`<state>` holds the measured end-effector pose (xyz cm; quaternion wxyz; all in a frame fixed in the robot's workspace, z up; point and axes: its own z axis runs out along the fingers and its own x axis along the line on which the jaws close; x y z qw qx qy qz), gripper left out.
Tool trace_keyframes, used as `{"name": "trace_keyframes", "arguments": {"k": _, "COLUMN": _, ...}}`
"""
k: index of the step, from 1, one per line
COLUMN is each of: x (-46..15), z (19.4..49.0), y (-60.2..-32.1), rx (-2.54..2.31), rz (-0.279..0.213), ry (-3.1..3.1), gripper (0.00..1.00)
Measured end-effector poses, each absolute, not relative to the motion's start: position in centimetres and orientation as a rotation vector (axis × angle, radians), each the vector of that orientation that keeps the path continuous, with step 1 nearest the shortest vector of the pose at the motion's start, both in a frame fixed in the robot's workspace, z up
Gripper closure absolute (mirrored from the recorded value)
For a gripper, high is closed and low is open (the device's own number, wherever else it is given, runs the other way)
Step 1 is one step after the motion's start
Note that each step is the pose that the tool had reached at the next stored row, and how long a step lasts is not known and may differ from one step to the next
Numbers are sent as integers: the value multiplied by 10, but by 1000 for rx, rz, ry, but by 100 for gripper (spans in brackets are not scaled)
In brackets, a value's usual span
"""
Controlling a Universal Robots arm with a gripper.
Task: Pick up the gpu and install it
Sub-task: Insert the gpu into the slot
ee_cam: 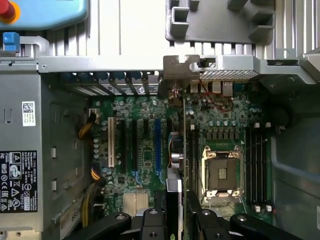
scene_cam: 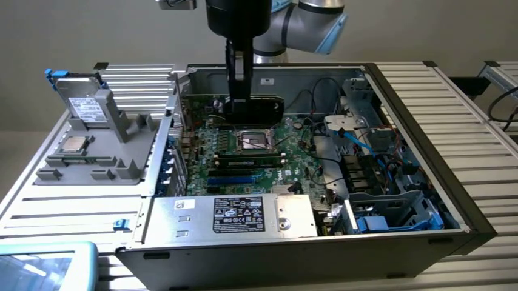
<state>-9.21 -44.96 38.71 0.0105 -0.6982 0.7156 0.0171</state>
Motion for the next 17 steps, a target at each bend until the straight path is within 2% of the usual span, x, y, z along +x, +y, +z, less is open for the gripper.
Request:
{"name": "trace_keyframes", "arguments": {"k": 10, "x": -92, "z": 368, "y": -452, "rx": -2253, "rz": 55, "ry": 2160, "gripper": 73}}
{"name": "trace_keyframes", "arguments": {"k": 14, "x": -91, "z": 333, "y": -460, "rx": -2275, "rz": 55, "ry": 2138, "gripper": 73}}
{"name": "trace_keyframes", "arguments": {"k": 17, "x": -91, "z": 327, "y": -461, "rx": -2279, "rz": 55, "ry": 2134, "gripper": 73}}
